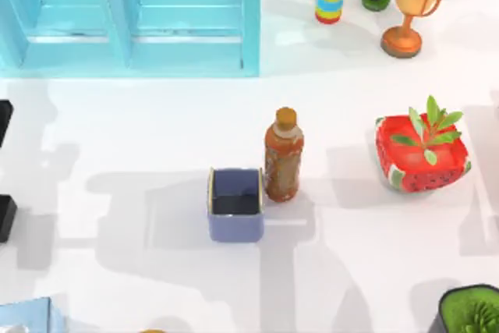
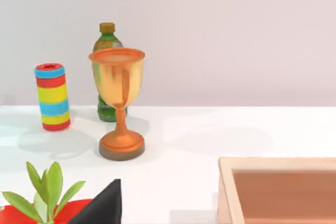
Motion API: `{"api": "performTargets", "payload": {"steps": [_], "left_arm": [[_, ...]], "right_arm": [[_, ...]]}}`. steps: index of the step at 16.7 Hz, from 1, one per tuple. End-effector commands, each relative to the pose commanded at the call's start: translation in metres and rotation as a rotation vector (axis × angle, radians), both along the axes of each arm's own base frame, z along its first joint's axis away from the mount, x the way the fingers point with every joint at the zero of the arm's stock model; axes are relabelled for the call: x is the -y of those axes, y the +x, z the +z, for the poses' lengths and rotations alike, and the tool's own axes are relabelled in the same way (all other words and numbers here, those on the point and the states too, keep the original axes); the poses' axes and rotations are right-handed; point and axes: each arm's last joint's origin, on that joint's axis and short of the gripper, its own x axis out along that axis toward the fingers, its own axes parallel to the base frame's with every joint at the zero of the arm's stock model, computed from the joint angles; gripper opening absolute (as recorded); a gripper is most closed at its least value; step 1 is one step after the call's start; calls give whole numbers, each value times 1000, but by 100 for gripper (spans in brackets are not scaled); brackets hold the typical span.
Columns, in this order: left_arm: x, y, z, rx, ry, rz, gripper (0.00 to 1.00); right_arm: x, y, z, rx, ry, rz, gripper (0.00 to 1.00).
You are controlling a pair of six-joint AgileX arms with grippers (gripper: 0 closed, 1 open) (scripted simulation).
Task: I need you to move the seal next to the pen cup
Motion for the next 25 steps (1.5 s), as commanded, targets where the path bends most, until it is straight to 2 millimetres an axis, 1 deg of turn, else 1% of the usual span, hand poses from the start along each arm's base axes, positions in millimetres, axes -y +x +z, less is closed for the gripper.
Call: {"api": "performTargets", "payload": {"steps": [5,7,8,12,25], "left_arm": [[-1,2,-59,18,3,0,100],[-1,-1,-75,9,1,0,100],[-1,-1,-79,6,1,0,100],[-1,-1,-79,6,1,0,100],[-1,-1,-79,6,1,0,2]], "right_arm": [[0,0,0,0,0,0,100],[0,0,0,0,0,0,100],[0,0,0,0,0,0,100],[0,0,0,0,0,0,100],[0,0,0,0,0,0,100]]}}
